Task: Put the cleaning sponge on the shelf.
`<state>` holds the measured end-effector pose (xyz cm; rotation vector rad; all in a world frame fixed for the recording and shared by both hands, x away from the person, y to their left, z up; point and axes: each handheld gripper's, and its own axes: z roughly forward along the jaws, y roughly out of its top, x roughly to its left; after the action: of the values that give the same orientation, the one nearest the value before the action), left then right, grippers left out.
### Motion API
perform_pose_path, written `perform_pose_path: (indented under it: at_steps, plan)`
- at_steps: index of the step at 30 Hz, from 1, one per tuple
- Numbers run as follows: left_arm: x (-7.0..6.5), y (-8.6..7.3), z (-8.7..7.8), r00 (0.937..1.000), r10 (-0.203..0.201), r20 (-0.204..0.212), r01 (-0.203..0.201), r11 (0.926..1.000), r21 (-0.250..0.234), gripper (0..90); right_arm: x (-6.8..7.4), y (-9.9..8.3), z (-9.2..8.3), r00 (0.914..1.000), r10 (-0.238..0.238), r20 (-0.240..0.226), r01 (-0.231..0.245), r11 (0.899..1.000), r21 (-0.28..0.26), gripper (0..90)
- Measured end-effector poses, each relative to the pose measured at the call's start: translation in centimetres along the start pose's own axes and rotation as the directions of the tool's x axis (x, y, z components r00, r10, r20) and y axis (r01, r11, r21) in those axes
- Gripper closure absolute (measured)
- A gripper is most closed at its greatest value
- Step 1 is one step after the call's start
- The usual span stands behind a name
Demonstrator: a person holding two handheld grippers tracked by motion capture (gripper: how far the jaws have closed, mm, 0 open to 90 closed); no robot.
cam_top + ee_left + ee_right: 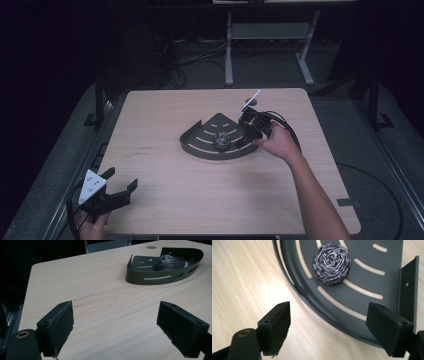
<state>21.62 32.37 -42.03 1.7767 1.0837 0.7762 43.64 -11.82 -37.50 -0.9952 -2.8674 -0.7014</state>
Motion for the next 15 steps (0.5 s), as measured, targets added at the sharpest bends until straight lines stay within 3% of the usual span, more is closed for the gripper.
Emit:
perform_pose_path:
  at_steps: [15]
  plan:
    - [-0.1,0.0,0.1,1.0,0.007,0.007,-0.007,1.0,0.005,13.2,0.8,-3.6,-1.0,1.0,-0.001,0.0,0.001,1.0,-0.022,18.4]
